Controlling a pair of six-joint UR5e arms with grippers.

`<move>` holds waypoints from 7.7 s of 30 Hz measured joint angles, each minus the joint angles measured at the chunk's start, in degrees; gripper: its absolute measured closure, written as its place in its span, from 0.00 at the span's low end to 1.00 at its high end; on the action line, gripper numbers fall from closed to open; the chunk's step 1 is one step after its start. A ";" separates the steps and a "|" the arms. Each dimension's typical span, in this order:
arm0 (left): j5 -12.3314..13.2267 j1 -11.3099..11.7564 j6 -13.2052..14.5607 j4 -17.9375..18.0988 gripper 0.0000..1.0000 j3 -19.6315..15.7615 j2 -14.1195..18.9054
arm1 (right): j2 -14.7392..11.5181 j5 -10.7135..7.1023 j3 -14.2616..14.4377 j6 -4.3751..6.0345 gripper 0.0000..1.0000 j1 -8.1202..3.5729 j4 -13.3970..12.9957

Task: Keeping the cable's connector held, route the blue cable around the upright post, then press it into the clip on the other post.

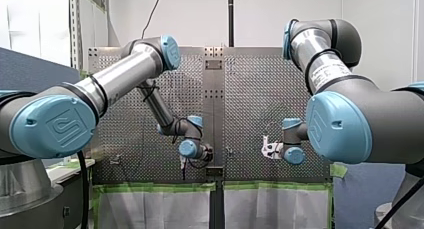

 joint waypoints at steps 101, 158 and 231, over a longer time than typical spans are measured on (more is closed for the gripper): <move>1.08 -8.80 12.24 -5.42 0.01 -6.29 7.82 | 0.03 -0.02 -0.02 0.03 1.00 -1.09 1.43; -18.97 -14.44 1.21 13.81 0.01 -28.04 29.49 | 0.03 0.07 -0.04 -0.09 1.00 -1.71 2.54; -19.57 -15.40 1.28 14.42 0.01 -44.94 46.39 | 0.03 0.07 -0.40 -0.09 1.00 -2.06 2.80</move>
